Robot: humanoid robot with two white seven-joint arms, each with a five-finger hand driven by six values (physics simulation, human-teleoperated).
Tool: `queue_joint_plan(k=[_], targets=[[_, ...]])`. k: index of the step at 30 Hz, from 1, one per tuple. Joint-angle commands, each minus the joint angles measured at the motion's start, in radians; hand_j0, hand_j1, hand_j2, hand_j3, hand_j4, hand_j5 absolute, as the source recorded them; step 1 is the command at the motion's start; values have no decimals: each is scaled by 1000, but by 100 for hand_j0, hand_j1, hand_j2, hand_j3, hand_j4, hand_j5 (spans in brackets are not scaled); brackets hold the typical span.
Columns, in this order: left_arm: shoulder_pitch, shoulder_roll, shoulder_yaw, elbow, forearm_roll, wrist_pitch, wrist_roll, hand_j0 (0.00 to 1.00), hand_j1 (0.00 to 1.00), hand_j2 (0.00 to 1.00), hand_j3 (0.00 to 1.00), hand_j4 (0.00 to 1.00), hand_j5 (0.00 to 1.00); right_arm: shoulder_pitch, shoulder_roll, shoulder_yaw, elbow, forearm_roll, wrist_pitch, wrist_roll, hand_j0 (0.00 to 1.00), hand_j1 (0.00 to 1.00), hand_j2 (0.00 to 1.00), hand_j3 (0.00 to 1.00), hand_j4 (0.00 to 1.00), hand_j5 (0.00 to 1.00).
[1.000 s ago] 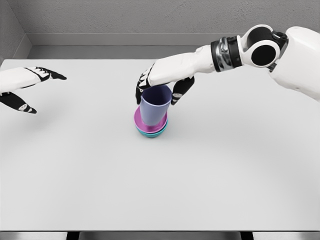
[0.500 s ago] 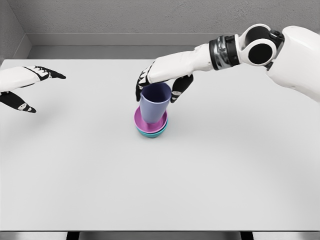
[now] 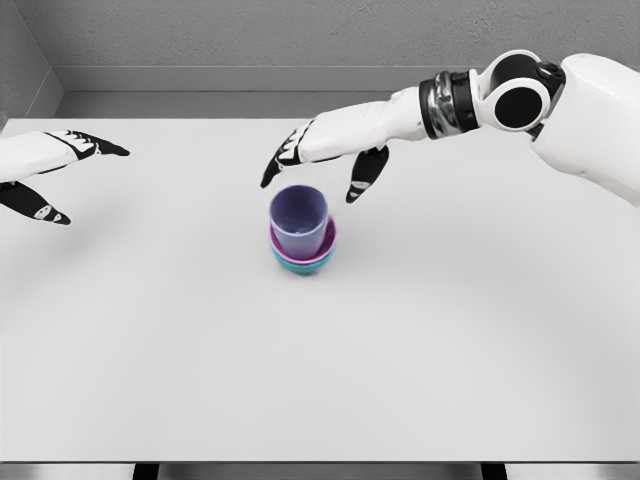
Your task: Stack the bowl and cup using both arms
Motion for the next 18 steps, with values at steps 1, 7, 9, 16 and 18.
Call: queue_joint_plan(k=[1,7,9,16,18], targets=[[0,1,1,2,6,3,0,100,100,100,100,100,100,0,0,-1,2,-6,3,-2,100,100,100,100,100,100],[-2,-2,-7,-1,5,3,0,100,100,100,100,100,100,8,-33,-56,-2,-9,3,1,100,100,100,100,100,100],[-2,-5,1,0,0,3,0,100,100,100,100,100,100,37,-109,-105,7,-24,3,-3,100,100,100,100,100,100],[-5,-17,1,31,-12,3,0,100,100,100,100,100,100,351,-360,-446,54,-52,3,-3,100,100,100,100,100,100],[-5,-27,1,31,-11,3,0,100,100,100,100,100,100,350,-380,-452,54,-88,3,-3,100,100,100,100,100,100]])
